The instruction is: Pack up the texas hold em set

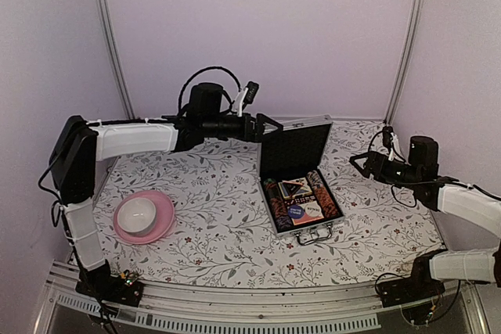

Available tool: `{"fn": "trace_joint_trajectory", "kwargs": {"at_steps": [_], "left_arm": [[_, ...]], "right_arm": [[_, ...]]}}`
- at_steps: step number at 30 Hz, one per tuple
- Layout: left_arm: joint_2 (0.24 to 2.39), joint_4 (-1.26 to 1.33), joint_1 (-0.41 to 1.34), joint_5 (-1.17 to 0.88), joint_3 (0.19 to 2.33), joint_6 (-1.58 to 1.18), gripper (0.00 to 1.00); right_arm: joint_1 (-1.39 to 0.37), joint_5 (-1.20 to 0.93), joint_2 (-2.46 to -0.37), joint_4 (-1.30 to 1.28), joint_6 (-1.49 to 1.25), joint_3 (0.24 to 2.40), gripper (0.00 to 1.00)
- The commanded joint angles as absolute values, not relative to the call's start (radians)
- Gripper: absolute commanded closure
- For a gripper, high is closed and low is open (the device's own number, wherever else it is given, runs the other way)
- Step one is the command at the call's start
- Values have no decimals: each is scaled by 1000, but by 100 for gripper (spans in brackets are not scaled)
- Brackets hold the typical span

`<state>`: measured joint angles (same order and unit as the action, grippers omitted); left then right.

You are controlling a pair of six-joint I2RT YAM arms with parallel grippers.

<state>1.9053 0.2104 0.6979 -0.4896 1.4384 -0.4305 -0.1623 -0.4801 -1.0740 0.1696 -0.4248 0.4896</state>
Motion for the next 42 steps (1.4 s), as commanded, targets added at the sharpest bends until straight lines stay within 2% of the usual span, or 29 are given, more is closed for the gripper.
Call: {"fn": "trace_joint_trajectory", "kwargs": {"at_steps": [1,9,16,21,29,37,42], "left_arm": [[1888,187,719,-609,1434,-430,4],[1853,174,756,-705,1374,-383,4],[1855,30,857,-771,1358,-289,4],[1818,10,915,-718,1292,-293,6],[1728,209,921,-511,1118,-407,6],[1742,258,921,-442,1095,-434,6],[1734,273,921,-430,1070,-442,5]], "right_arm": [[-159,-468,-1080,192,-407,495,14],[-160,-394,-1059,158,-391,510,14],[-159,-266,-978,-30,-341,573,14],[-159,-290,-945,-99,-349,578,14],[-190,-560,-1067,-126,-400,560,19],[-278,-628,-1223,-26,-410,539,24],[-309,-596,-1329,15,-391,557,28]]}}
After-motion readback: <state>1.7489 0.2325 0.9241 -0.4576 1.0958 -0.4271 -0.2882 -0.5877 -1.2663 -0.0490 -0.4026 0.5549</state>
